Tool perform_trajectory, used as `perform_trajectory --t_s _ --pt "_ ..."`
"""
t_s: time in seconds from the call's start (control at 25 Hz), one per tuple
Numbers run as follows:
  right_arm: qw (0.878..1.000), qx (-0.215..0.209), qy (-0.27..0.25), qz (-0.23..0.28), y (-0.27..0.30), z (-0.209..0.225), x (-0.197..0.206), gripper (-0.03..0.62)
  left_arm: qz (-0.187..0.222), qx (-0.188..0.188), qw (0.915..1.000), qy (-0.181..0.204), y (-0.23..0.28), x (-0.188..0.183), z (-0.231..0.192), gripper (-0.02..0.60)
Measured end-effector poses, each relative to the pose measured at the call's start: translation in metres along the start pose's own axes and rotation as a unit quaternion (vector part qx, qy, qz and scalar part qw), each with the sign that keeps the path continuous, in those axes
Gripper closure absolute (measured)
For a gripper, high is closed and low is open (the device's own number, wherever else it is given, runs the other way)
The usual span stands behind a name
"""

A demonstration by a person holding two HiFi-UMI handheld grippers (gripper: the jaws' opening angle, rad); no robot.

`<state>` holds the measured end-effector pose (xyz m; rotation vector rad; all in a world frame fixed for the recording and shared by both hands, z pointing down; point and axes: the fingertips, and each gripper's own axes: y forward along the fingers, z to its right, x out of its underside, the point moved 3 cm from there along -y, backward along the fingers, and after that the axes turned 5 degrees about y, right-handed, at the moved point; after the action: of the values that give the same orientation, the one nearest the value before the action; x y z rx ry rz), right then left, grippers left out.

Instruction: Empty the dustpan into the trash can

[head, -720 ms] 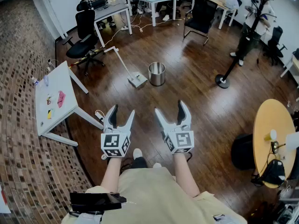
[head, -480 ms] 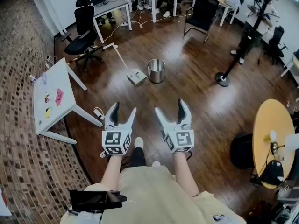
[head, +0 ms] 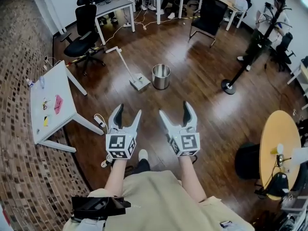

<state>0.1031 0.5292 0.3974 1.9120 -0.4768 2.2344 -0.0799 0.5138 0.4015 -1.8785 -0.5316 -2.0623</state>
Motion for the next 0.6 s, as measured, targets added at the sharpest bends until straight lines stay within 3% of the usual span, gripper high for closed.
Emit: perform_trajectory --t_s 0.28,0.6 --pt "1.000 -0.028 -0.009 -0.009 0.069 -0.025 0.008 0.141 0.010 -0.007 0.9999 -0.010 0.032 -0.003 -0.057 0.318" --pt "0.999 -0.013 -0.033 -0.014 0.123 -0.025 0.008 0.141 0.024 0.006 0.9997 -0.006 0.071 -0.006 -0.097 0.318"
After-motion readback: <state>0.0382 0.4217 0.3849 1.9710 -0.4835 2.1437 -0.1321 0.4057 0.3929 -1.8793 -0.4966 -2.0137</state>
